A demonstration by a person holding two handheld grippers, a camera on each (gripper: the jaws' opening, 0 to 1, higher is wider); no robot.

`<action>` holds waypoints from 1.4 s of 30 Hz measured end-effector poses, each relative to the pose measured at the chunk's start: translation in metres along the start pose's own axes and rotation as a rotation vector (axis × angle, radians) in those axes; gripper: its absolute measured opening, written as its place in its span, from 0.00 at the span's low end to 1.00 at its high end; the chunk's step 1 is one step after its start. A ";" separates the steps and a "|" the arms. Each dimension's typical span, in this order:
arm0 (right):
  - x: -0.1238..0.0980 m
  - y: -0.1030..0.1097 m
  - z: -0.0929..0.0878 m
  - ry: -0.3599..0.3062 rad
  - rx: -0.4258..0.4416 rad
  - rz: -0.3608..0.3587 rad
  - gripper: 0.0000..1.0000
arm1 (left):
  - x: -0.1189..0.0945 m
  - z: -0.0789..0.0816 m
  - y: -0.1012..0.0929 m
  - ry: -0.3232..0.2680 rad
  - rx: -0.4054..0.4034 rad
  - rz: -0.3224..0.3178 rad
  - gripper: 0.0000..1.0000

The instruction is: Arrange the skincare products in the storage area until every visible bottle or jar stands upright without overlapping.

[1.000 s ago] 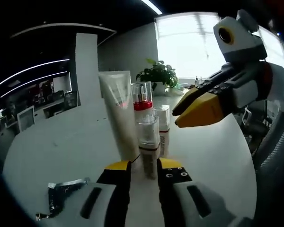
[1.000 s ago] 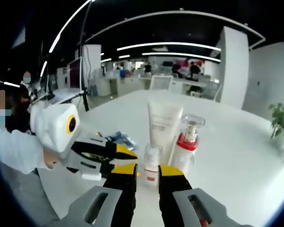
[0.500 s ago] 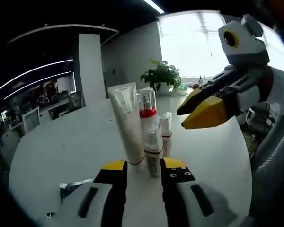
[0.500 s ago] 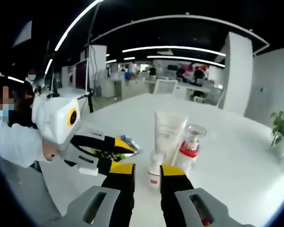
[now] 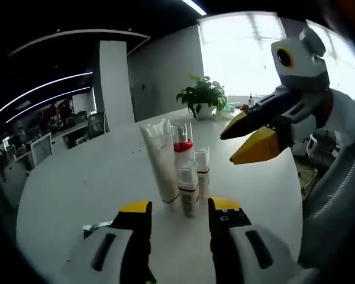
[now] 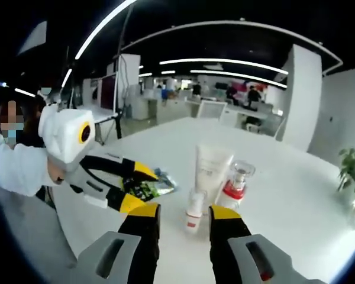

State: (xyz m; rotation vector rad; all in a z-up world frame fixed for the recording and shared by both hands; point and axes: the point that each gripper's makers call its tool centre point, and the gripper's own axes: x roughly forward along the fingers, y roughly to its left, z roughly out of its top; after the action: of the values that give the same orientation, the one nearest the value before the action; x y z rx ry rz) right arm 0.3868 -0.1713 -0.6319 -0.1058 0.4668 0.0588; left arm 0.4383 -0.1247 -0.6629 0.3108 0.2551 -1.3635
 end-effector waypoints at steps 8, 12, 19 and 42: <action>-0.011 0.001 -0.002 0.010 -0.033 0.000 0.33 | -0.023 0.000 0.001 0.010 -0.011 -0.001 0.45; -0.016 0.002 -0.002 0.011 -0.048 0.000 0.35 | -0.031 0.001 0.002 0.015 0.001 0.006 0.49; -0.024 -0.001 -0.004 0.019 -0.072 -0.009 0.43 | -0.050 0.006 0.012 0.019 0.007 0.037 0.57; -0.043 0.011 -0.023 0.071 -0.117 0.024 0.79 | -0.097 -0.003 0.008 0.044 -0.055 0.081 0.88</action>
State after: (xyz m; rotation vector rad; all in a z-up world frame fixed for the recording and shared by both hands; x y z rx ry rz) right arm 0.3373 -0.1649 -0.6340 -0.2174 0.5354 0.1059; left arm 0.4275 -0.0333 -0.6304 0.3028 0.3129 -1.2688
